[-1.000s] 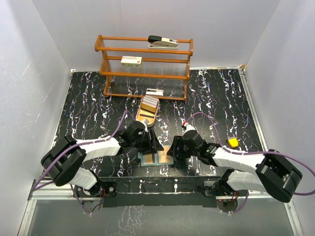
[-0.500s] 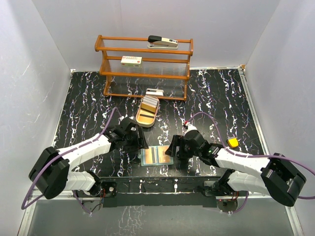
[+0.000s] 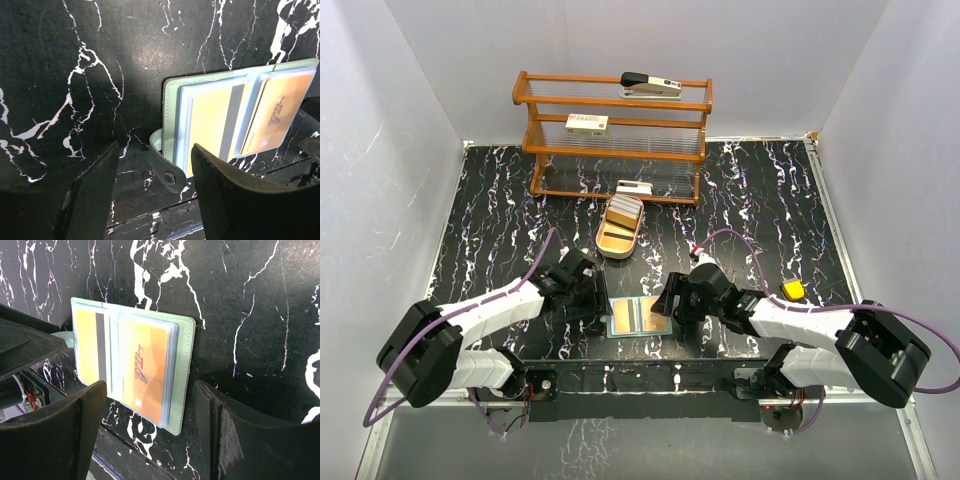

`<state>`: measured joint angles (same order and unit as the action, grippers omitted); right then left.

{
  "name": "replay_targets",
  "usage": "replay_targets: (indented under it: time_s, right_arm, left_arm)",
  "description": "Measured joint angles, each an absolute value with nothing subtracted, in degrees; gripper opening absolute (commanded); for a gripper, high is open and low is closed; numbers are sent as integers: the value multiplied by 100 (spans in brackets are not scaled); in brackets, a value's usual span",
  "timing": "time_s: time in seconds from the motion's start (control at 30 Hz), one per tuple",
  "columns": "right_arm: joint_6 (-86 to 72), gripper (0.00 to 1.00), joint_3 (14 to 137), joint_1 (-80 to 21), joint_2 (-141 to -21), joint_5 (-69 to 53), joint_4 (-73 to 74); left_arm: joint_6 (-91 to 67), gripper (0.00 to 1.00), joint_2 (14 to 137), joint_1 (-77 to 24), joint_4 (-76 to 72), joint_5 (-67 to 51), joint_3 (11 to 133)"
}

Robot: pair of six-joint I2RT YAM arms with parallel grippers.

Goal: Put the credit cards into the card holder

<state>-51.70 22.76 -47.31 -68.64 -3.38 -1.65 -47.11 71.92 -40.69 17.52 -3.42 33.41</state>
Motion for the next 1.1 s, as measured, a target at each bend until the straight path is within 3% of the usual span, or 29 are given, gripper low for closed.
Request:
replay_targets:
  time_s: [0.57, 1.1]
  right_arm:
    - [-5319, 69, 2259, -4757, -6879, -357, -274]
    - [-5524, 68, 2165, -4757, -5964, -572, -377]
  left_arm:
    - [-4751, 1, 7384, -4060, 797, -631, 3024]
    - [-4974, 0, 7496, -4034, 141, -943, 2799]
